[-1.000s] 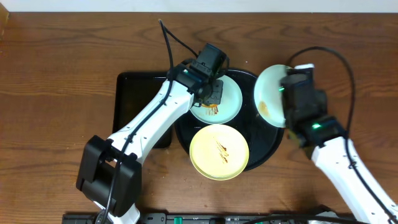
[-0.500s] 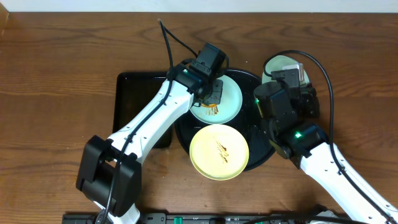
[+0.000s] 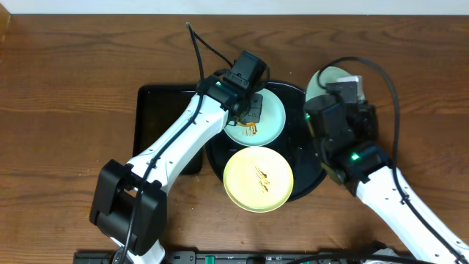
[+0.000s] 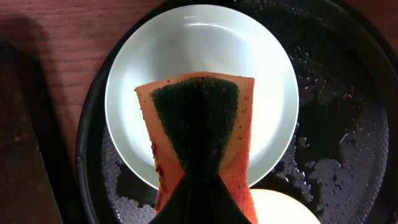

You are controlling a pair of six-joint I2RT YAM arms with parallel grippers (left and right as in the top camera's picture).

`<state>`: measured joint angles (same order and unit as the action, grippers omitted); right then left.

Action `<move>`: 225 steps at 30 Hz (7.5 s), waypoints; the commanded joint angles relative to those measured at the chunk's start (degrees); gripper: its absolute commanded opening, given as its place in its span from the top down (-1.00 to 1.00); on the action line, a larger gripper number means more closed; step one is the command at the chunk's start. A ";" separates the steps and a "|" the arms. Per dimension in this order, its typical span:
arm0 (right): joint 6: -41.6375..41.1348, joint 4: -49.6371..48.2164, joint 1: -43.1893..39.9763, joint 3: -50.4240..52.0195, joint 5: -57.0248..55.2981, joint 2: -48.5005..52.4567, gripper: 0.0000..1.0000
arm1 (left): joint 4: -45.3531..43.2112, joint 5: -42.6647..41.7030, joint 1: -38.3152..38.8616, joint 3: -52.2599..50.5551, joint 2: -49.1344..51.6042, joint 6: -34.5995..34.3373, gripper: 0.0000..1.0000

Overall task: Clean dirty plates on tray and stack at the side
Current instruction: 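Lift the right green plate with right gripper, set it right of tray, then move the right gripper back to the top pale green plate rim, then scrub the top pale green plate with the sponge in the left gripper, then lift the top green plate with right gripper, stack it on first plate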

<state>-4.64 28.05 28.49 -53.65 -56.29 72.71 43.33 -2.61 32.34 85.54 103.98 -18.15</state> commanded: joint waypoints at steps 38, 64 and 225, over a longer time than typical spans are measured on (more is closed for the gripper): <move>-14.56 -4.46 -48.19 -0.74 53.70 13.70 0.24 | 0.59 0.55 -0.28 0.50 -1.11 0.48 0.83; -16.90 -15.13 -13.73 -0.72 75.60 23.58 0.13 | -0.61 0.52 -0.28 0.07 -1.01 0.48 0.82; 9.79 -7.87 3.67 -0.79 1.99 3.69 0.98 | 1.66 1.95 -7.04 -6.45 -7.76 -1.88 0.78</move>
<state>12.49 19.35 32.88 -54.57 -56.14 77.21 44.86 -0.95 25.58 78.98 96.38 -20.75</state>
